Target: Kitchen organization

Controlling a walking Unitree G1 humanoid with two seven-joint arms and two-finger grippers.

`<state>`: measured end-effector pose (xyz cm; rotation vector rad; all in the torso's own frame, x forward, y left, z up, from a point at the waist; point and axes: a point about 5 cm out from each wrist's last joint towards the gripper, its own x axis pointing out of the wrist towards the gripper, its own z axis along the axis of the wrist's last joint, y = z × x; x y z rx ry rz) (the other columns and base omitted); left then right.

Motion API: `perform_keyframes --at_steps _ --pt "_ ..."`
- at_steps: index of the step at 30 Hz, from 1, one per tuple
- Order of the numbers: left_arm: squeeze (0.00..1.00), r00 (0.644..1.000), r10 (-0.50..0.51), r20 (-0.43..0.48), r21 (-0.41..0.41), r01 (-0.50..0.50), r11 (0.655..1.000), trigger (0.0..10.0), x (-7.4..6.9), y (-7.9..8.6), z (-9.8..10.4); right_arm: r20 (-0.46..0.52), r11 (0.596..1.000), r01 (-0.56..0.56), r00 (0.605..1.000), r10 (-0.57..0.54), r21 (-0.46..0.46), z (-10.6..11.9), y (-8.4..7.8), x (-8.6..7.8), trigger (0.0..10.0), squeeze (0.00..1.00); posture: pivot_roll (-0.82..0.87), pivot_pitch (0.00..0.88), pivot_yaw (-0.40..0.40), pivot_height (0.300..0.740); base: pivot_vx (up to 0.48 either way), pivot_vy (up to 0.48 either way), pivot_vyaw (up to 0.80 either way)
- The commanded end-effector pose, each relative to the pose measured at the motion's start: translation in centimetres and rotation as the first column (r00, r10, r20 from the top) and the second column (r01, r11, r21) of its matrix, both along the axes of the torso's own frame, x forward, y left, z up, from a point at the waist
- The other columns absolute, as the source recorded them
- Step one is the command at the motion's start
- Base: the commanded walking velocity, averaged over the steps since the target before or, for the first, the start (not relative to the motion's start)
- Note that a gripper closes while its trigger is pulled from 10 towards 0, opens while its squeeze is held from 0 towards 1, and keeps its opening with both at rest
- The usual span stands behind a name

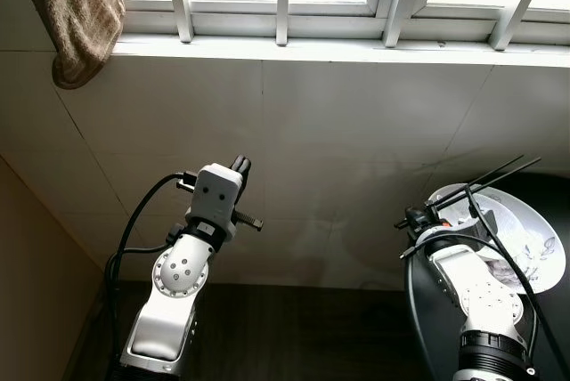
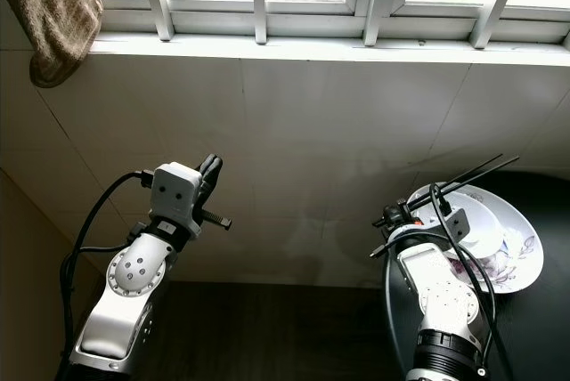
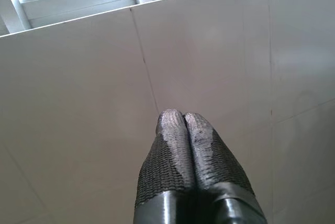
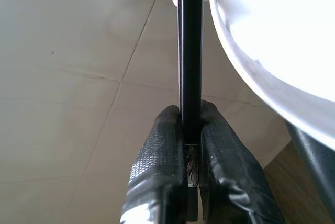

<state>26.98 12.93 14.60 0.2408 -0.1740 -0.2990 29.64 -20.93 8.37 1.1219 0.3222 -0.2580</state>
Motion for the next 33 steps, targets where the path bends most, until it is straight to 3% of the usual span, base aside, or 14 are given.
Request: perform_keyframes --at_steps 1,5,11,13,14,16,17,18,19,20,28,29,30,33 --pt "0.0 1.0 0.001 -0.014 0.012 -0.001 1.0 10.0 -0.1 0.0 -0.5 0.028 1.0 0.016 1.0 -0.015 -0.018 0.5 -0.2 0.3 0.0 0.0 0.14 0.0 -0.054 0.74 0.0 0.0 0.0" --pt "0.0 1.0 0.002 -0.016 0.014 -0.001 1.0 10.0 -0.2 0.0 -0.5 0.091 0.996 -0.001 0.996 0.009 -0.086 1.9 0.4 0.4 0.0 0.0 0.14 0.0 -0.053 0.74 0.0 0.0 0.0" --pt "0.0 1.0 0.0 -0.022 0.016 0.0 1.0 10.0 -0.3 0.0 -0.7 0.232 0.94 -0.026 0.967 0.11 -0.339 5.4 2.2 0.3 0.0 0.0 0.13 0.0 -0.052 0.74 0.0 0.0 0.0" --pt "0.0 1.0 0.001 -0.024 0.016 0.0 1.0 10.0 -0.3 0.0 -0.7 0.293 0.817 -0.02 0.928 0.23 -0.577 7.5 3.5 0.1 0.0 0.0 0.13 0.0 -0.05 0.74 0.0 0.0 0.0" --pt "0.0 1.0 0.001 -0.024 0.016 0.0 1.0 10.0 -0.3 0.0 -0.7 0.293 0.817 -0.02 0.928 0.23 -0.577 7.5 3.5 0.1 0.0 0.0 0.13 0.0 -0.05 0.74 0.0 0.0 0.0" --pt "0.0 1.0 0.002 -0.024 0.016 -0.002 1.0 10.0 -0.2 0.0 -0.7 0.317 0.71 0.012 0.9 0.299 -0.704 8.5 4.1 -0.2 0.0 0.0 0.13 0.0 -0.05 0.74 0.0 0.0 0.0" --pt "0.0 1.0 0.002 -0.024 0.016 -0.002 1.0 10.0 -0.2 0.0 -0.7 0.317 0.71 0.012 0.9 0.299 -0.704 8.5 4.1 -0.2 0.0 0.0 0.13 0.0 -0.05 0.74 0.0 0.0 0.0" --pt "0.0 1.0 0.004 -0.025 0.014 -0.003 1.0 10.0 -0.2 0.0 -0.7 0.322 0.668 0.032 0.893 0.315 -0.744 8.8 4.2 -0.4 0.0 0.0 0.13 0.0 -0.052 0.74 0.0 0.0 0.0" --pt "0.0 1.0 0.006 -0.025 0.012 -0.006 1.0 10.0 -0.2 0.0 -0.6 0.322 0.542 0.081 0.873 0.366 -0.837 9.2 4.5 -0.8 0.0 0.0 0.13 0.0 -0.052 0.74 0.0 0.0 0.0" --pt "0.0 1.0 0.007 -0.024 0.011 -0.007 1.0 10.0 -0.1 0.0 -0.6 0.314 0.482 0.098 0.865 0.392 -0.871 9.3 4.6 -1.0 0.0 0.0 0.13 0.0 -0.053 0.74 0.0 0.0 0.0" --pt "0.0 1.0 0.013 -0.024 0.01 -0.013 1.0 10.0 0.1 0.1 -0.6 0.247 0.24 0.138 0.817 0.522 -0.961 9.0 6.0 -2.0 0.0 0.0 0.13 0.0 -0.05 0.74 0.0 0.0 0.6" --pt "0.0 1.0 0.014 -0.023 0.01 -0.013 1.0 10.0 0.1 0.1 -0.6 0.227 0.184 0.148 0.799 0.557 -0.972 8.9 6.4 -2.2 0.0 0.0 0.13 0.0 -0.05 0.74 0.0 0.0 0.8" --pt "0.0 1.0 0.015 -0.024 0.008 -0.015 1.0 10.0 0.1 0.1 -0.6 0.183 0.082 0.168 0.769 0.612 -0.982 8.6 7.1 -2.6 0.0 0.0 0.13 0.0 -0.049 0.74 0.0 0.0 0.8" --pt "0.0 0.999 0.019 -0.026 0.004 -0.019 1.0 10.0 0.2 0.2 -0.6 0.148 0.017 0.178 0.753 0.641 -0.984 8.2 7.6 -2.8 0.0 0.0 0.13 0.0 -0.047 0.74 0.0 0.0 0.8"
